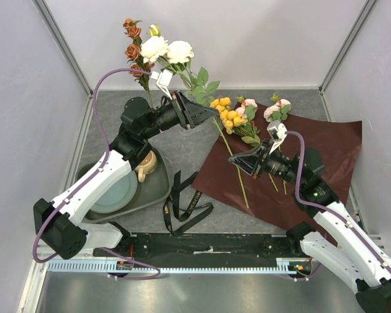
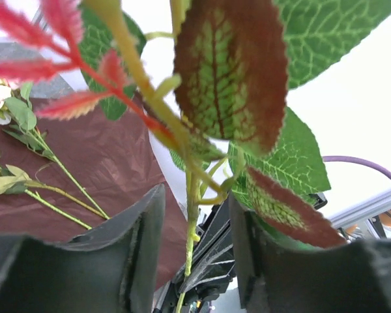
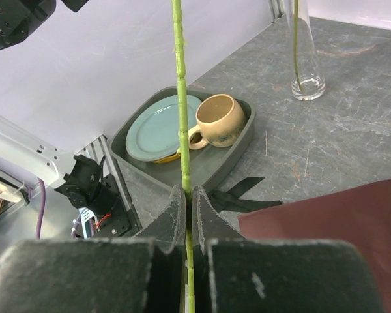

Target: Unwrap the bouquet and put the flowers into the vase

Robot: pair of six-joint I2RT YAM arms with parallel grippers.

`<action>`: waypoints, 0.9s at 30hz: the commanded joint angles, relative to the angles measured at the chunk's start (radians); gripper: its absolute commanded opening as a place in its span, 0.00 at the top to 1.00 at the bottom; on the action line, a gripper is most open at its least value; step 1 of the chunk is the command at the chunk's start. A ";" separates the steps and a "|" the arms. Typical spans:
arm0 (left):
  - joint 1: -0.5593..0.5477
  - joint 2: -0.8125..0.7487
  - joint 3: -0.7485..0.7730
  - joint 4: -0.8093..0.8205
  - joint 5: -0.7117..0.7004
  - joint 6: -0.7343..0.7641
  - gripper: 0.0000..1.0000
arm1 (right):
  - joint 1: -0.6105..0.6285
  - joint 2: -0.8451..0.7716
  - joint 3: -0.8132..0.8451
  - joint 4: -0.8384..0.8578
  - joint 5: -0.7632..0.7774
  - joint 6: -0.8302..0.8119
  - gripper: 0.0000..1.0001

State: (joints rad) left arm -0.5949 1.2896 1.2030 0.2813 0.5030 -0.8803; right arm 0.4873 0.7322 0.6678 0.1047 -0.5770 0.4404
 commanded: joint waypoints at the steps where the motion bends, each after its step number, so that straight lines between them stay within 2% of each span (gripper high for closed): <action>1: 0.012 -0.039 0.027 -0.037 -0.007 0.037 0.44 | 0.004 -0.024 0.003 0.029 0.048 -0.026 1.00; 3: 0.015 -0.052 0.015 -0.039 -0.014 0.034 0.44 | 0.004 -0.021 0.004 0.026 0.040 -0.028 1.00; 4: 0.017 -0.055 0.012 -0.039 -0.014 0.032 0.50 | 0.004 -0.017 0.004 0.023 0.037 -0.028 1.00; 7: 0.021 -0.056 0.017 -0.036 -0.011 0.030 0.56 | 0.004 -0.011 0.006 0.026 0.025 -0.028 1.00; 12: 0.023 -0.038 0.041 -0.030 0.006 0.026 0.54 | 0.005 -0.005 0.009 0.026 0.011 -0.028 1.00; 15: 0.023 -0.029 0.046 -0.021 0.019 0.020 0.60 | 0.005 -0.008 0.009 0.021 0.009 -0.028 1.00; 21: 0.024 -0.029 0.053 -0.021 0.025 0.038 0.77 | 0.005 -0.010 0.009 0.015 0.003 -0.028 1.00; 22: 0.024 -0.029 0.055 -0.021 0.023 0.041 0.83 | 0.005 -0.010 0.010 0.015 0.002 -0.029 1.00; 24: 0.024 -0.032 0.055 -0.024 0.019 0.052 0.86 | 0.005 -0.005 0.010 0.018 -0.010 -0.029 1.00; 27: 0.026 -0.030 0.061 -0.025 0.011 0.060 0.98 | 0.007 0.001 0.015 0.018 -0.020 -0.026 1.00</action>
State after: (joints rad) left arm -0.5774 1.2667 1.2129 0.2264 0.5091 -0.8631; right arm 0.4877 0.7284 0.6678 0.0937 -0.5678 0.4290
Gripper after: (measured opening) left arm 0.090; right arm 0.022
